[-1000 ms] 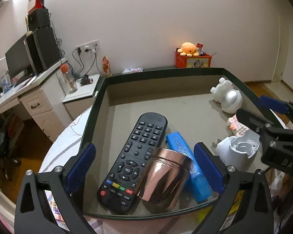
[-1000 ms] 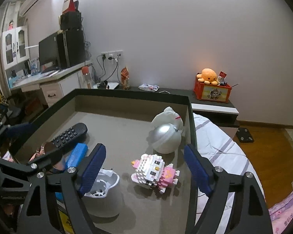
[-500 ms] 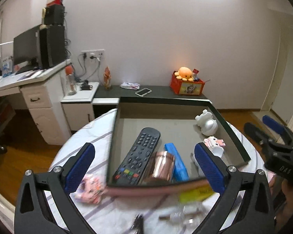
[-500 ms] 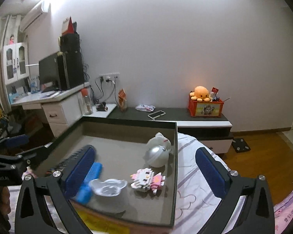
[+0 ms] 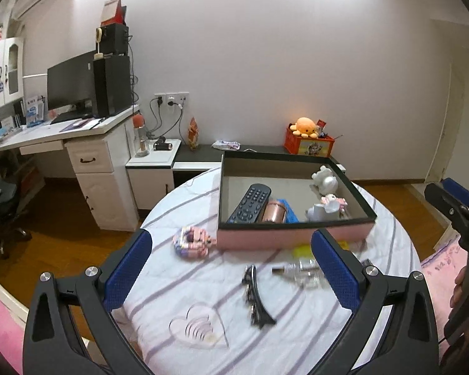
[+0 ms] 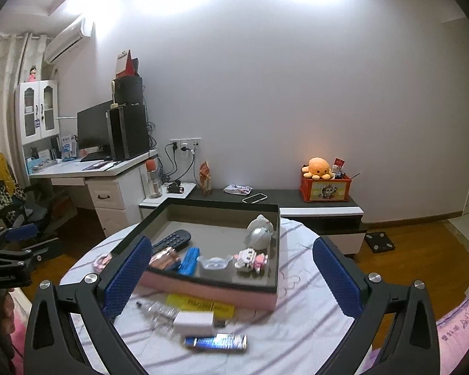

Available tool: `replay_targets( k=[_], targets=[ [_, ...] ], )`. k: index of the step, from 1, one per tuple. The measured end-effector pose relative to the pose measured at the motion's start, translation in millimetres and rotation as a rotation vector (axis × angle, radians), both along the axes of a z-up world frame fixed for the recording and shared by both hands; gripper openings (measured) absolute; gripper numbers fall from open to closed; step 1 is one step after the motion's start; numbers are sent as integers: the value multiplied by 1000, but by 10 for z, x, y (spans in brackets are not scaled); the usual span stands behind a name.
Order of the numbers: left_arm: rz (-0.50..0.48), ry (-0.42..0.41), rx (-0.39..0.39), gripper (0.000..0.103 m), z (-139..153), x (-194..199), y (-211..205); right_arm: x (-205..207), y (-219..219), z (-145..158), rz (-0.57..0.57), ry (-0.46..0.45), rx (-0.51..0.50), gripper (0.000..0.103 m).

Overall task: Organize rigid objects
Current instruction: 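Withdraw both tools from the box back toward the remaining items, then grasp the black hair clip with the left tool while the right grasps the blue card case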

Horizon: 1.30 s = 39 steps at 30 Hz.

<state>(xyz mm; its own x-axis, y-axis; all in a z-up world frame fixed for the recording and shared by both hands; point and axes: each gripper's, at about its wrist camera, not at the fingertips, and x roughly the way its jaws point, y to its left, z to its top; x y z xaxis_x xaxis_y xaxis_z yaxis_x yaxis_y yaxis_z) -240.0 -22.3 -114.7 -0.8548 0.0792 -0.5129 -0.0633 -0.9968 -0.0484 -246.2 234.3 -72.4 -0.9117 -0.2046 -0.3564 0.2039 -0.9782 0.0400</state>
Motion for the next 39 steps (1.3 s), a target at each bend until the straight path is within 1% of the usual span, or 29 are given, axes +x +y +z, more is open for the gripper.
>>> replay_targets(
  k=[6, 11, 16, 20, 25, 32, 39],
  targets=[
    [-35, -31, -21, 103, -86, 284, 64, 268, 12, -16, 10, -24, -12, 103],
    [-70, -55, -33, 103, -150, 392, 162, 399, -3, -18, 27, -36, -7, 103],
    [-99, -62, -53, 103, -171, 437, 250, 428, -3, -68, 28, -54, 2, 103],
    [-109, -85, -56, 103, -234, 393, 300, 407, 15, -130, 26, -76, 5, 103],
    [-109, -146, -63, 103, -439, 261, 373, 328, 16, -246, 16, -111, 14, 103],
    [-87, -251, -64, 103, -775, 10, 411, 127, 49, -572, 1, -201, 28, 103],
    [-80, -309, -72, 103, -997, -157, 445, -92, 66, -901, -13, -292, 31, 103]
  ],
)
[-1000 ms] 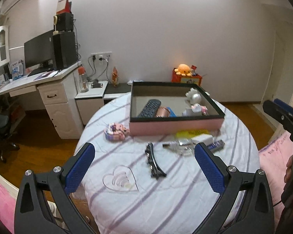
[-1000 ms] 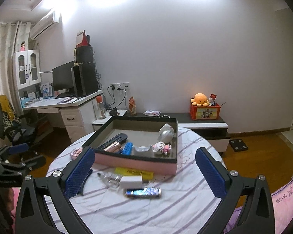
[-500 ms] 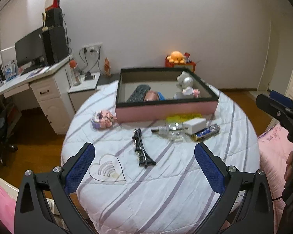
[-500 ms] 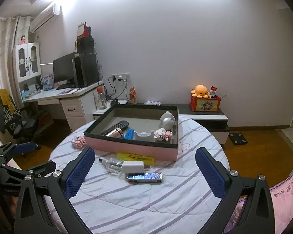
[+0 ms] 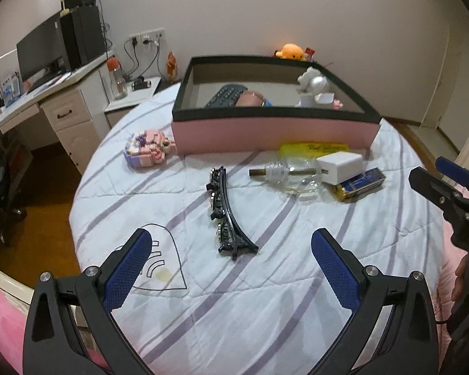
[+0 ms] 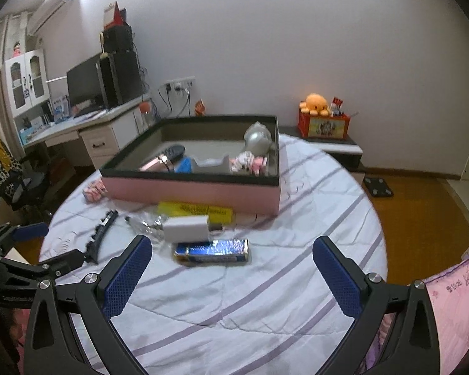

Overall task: Organize rigid objects
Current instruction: 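Grasp the black hair clip with the left tool while the right grasps the blue card case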

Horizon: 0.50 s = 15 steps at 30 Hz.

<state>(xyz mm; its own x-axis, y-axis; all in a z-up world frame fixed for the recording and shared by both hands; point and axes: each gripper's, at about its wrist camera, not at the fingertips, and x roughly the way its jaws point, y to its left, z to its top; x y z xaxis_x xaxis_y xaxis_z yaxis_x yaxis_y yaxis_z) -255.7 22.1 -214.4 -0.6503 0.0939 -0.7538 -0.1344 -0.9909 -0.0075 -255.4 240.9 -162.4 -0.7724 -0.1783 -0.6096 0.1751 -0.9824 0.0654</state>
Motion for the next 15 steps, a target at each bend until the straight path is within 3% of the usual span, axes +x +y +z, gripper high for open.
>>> replay_targets(
  k=[12, 13, 15],
  targets=[
    [28, -54, -10, 102, -264, -283, -66, -269, -56, -351, 20, -101, 3, 103],
    [31, -52, -6, 100, -270, -299, -71, -284, -66, -365, 24, -106, 4, 103],
    [42, -53, -7, 83, -276, -327, -74, -315, -91, -401, 31, -122, 8, 103]
  ],
)
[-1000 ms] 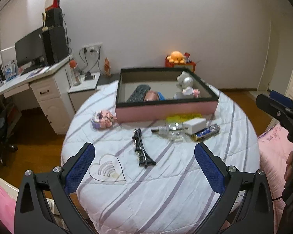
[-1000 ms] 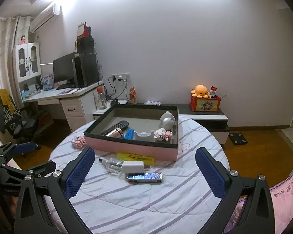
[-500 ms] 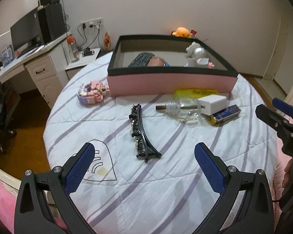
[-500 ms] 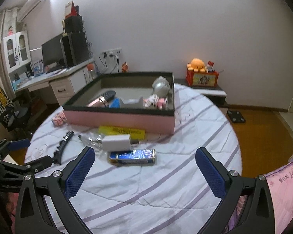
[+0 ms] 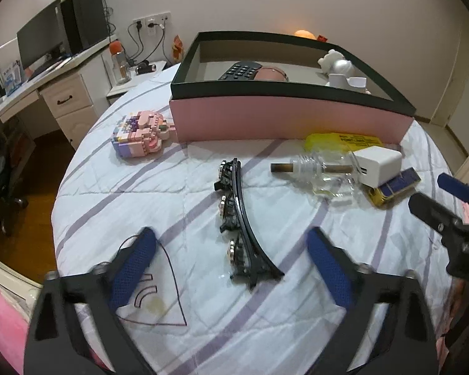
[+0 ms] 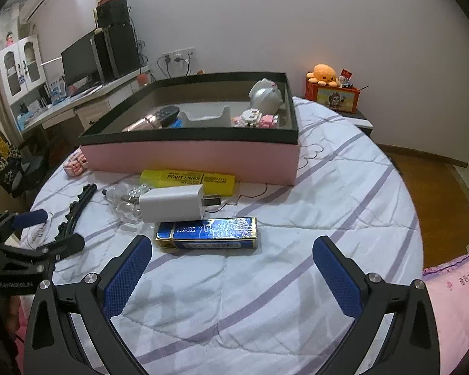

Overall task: Organize rigid objects
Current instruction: 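Grasp the black hair clip with the left tool while the right grasps the blue card case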

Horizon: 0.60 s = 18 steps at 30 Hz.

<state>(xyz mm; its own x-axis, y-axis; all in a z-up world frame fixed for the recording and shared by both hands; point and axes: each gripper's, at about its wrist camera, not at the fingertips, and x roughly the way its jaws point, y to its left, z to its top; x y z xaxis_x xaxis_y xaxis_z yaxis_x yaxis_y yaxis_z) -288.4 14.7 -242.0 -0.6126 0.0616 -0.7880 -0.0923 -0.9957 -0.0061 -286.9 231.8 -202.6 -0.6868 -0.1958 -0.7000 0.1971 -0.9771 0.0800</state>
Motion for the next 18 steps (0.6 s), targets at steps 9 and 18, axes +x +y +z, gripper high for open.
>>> replay_targets(
  k=[9, 18],
  targets=[
    [-49, 26, 85, 19, 0, -92, 41, -74, -99, -90, 22, -48, 30, 103],
    [-86, 15, 61, 19, -2, 37, -5, -197, -241, -129, 48, -95, 77, 103]
  ],
)
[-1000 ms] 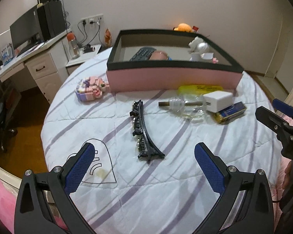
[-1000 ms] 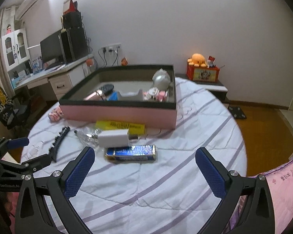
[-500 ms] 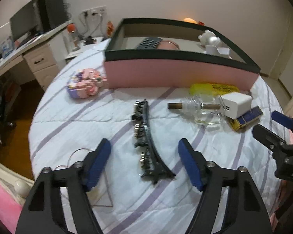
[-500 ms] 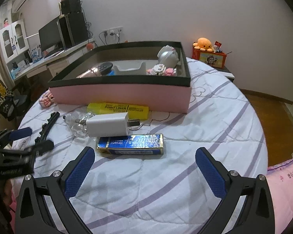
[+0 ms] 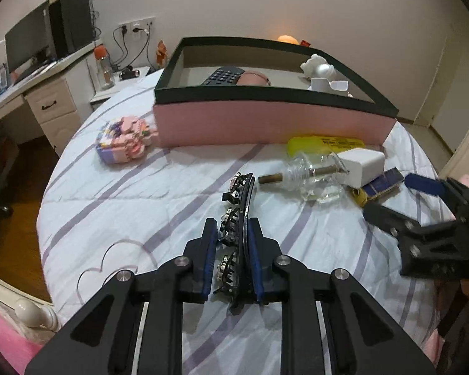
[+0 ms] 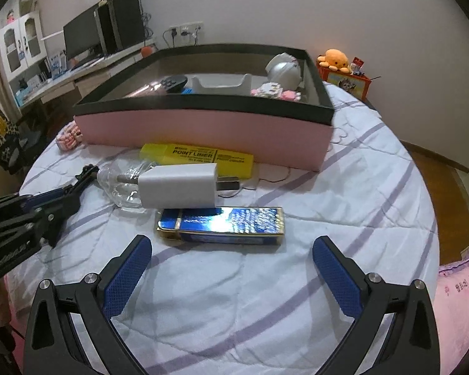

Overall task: Organize rigid objects
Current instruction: 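Grasp the black hair clip with the left tool while the right grasps the blue card case, then lift the hair clip and card case up toward the pink box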

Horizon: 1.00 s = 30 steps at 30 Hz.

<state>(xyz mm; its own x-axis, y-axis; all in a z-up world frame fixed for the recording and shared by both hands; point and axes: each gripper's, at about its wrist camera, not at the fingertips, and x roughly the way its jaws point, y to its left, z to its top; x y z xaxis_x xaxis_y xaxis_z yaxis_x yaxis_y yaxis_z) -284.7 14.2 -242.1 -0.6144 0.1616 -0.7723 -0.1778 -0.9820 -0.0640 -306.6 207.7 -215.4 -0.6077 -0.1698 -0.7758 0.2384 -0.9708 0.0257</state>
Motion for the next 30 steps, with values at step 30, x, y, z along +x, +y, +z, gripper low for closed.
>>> replay_targets(
  k=[30],
  targets=[
    [-51, 52, 34, 20, 325, 416, -28, 295, 187, 248, 4, 44, -55, 84]
  ],
)
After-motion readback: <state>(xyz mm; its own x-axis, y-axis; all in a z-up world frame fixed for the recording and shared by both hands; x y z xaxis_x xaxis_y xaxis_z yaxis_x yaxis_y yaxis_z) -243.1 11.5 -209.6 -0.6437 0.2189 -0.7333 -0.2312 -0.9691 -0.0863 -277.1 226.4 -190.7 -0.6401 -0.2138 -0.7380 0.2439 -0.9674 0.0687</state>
